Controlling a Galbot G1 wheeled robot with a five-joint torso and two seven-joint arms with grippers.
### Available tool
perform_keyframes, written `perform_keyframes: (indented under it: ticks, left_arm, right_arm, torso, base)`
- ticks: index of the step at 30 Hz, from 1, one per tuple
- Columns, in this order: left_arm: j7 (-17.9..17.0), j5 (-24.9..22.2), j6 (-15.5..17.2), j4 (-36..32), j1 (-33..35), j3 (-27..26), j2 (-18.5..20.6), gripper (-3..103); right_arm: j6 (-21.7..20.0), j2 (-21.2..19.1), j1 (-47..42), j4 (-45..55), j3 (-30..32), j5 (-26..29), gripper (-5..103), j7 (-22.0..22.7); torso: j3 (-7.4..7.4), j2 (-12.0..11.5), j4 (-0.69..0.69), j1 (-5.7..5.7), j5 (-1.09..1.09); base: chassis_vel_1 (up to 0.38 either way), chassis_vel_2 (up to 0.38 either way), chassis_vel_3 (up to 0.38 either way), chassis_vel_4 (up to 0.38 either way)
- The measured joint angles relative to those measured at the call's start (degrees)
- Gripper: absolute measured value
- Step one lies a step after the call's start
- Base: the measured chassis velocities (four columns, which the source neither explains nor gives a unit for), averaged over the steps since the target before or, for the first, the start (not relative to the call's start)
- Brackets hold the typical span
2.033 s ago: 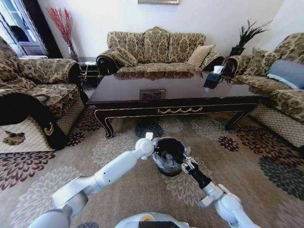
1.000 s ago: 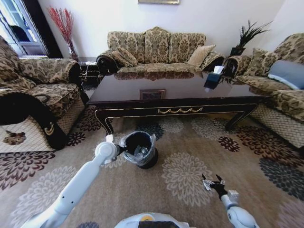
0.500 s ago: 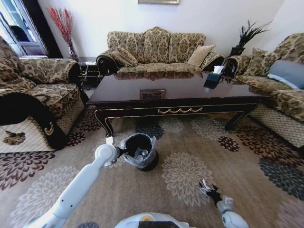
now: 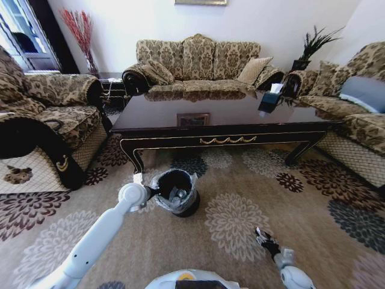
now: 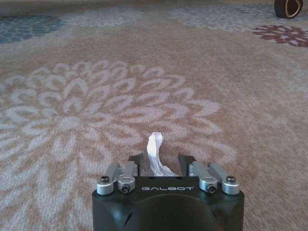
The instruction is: Move to the front of the table and pick up the trash from the floor, then place it into the trash bin.
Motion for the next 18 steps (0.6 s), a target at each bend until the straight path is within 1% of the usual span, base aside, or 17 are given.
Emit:
perform_keyframes:
  ticks: [1, 3, 4, 8, 10, 11, 13, 17, 18]
  left_arm:
    - [0.0, 0.0, 0.0, 0.0, 0.1, 0.0, 0.0, 0]
    - [0.0, 0.1, 0.0, -0.1, 0.3, -0.1, 0.1, 0]
    - [0.0, 0.1, 0.0, -0.1, 0.3, -0.1, 0.1, 0]
    - [0.0, 0.2, 0.0, 0.1, 0.4, -0.1, -0.2, 0]
    - [0.0, 0.2, 0.0, 0.2, 0.5, -0.1, -0.2, 0]
    - [0.0, 0.3, 0.0, 0.2, 0.5, -0.1, -0.3, 0]
    - [0.0, 0.4, 0.0, 0.2, 0.5, 0.1, -0.5, 0]
    - [0.0, 0.6, 0.0, 0.2, 0.5, 0.5, -0.9, 0]
    - [0.0, 0.9, 0.0, 0.4, 0.4, 0.9, -1.2, 0]
  right_arm:
    - [0.0, 0.0, 0.1, 0.0, 0.0, -0.1, 42, 0.1]
    - [0.3, 0.1, 0.1, 0.1, -0.1, -0.6, 32, 0.5]
    - [0.3, 0.1, 0.1, 0.1, -0.1, -0.6, 32, 0.5]
    - [0.8, 0.2, -0.5, 0.7, 0.1, -1.6, 10, 0.9]
    - [1.0, 0.2, -0.5, 0.7, 0.2, -1.9, 10, 0.9]
    - [1.2, 0.3, -0.6, 0.8, 0.3, -2.0, 5, 0.9]
    - [1.4, 0.3, -1.1, 1.5, 0.8, -2.2, 1, 1.0]
    - [1.8, 0.0, -2.4, 4.6, 1.9, -2.6, 0, 1.3]
    - [2.3, -0.3, -3.9, 8.1, 2.8, -3.1, 0, 1.6]
  torso:
    - [0.00, 0.0, 0.01, 0.00, 0.00]
    - [0.00, 0.0, 0.01, 0.00, 0.01]
    - [0.00, 0.0, 0.01, 0.00, 0.01]
    - [0.00, 0.0, 0.00, 0.00, 0.01]
    - [0.00, 0.0, 0.00, 0.00, 0.01]
    - [0.00, 0.0, 0.00, 0.00, 0.01]
    - [0.00, 0.0, 0.00, 0.00, 0.01]
    - [0.00, 0.0, 0.00, 0.00, 0.02]
    - [0.00, 0.0, 0.00, 0.00, 0.01]
  base:
    - [0.000, 0.000, 0.000, 0.000]
    - [0.000, 0.000, 0.000, 0.000]
    - [0.000, 0.000, 0.000, 0.000]
    - [0.000, 0.000, 0.000, 0.000]
    - [0.000, 0.000, 0.000, 0.000]
    - [0.000, 0.000, 0.000, 0.000]
    - [0.000, 0.000, 0.000, 0.000]
    - [0.000, 0.000, 0.000, 0.000]
    - [0.000, 0.000, 0.000, 0.000]
